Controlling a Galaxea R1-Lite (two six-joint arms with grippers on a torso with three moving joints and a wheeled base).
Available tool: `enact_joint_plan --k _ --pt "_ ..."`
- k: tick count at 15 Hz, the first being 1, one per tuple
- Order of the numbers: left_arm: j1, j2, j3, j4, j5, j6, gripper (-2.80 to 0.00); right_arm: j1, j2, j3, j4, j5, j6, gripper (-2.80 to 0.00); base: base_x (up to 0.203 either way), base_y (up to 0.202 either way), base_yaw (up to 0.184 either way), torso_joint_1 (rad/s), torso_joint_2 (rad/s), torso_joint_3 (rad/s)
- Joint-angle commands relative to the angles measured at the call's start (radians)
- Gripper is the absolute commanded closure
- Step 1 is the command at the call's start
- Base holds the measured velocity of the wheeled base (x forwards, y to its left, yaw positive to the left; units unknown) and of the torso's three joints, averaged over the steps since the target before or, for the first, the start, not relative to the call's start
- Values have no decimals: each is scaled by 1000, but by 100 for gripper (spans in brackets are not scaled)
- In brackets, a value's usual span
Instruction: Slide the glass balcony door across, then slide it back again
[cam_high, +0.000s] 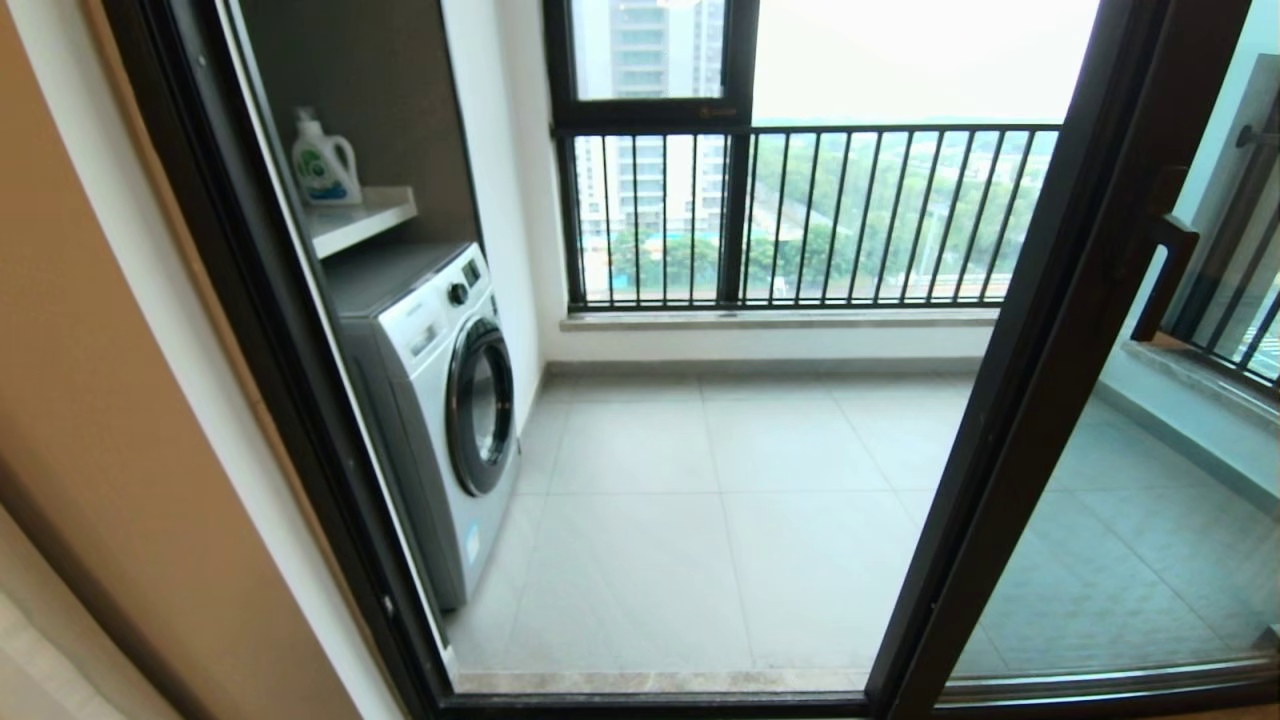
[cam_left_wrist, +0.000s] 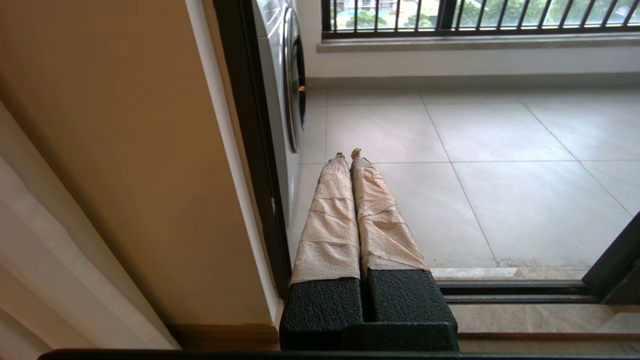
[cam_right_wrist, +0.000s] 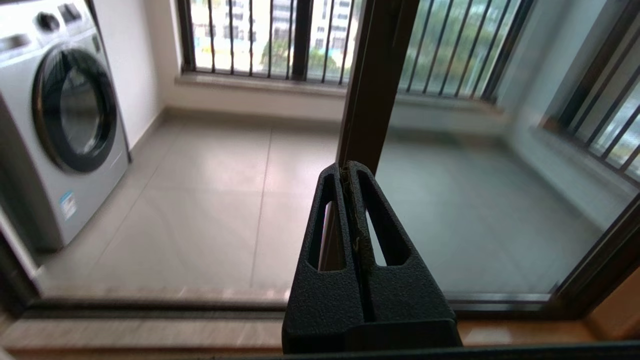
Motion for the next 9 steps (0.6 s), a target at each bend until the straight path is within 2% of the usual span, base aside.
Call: enact_joint_plan --k 1,3,5,7,8,9 --pt "0 1 0 0 0 0 0 6 -77 147 28 9 39 0 0 0 0 0 0 0" --pt "0 1 0 0 0 0 0 7 -75 351 -80 13 45 0 0 0 0 0 0 0" --pt "0 1 0 0 0 0 0 7 -74 599 -309 7 46 0 0 0 0 0 0 0" --pt "0 1 0 0 0 0 0 8 -73 836 -599 10 48 0 0 0 0 0 0 0" --pt "0 1 0 0 0 0 0 8 -73 899 -716 16 40 0 0 0 0 0 0 0" --pt "0 1 0 0 0 0 0 8 -73 926 -761 26 24 0 0 0 0 0 0 0"
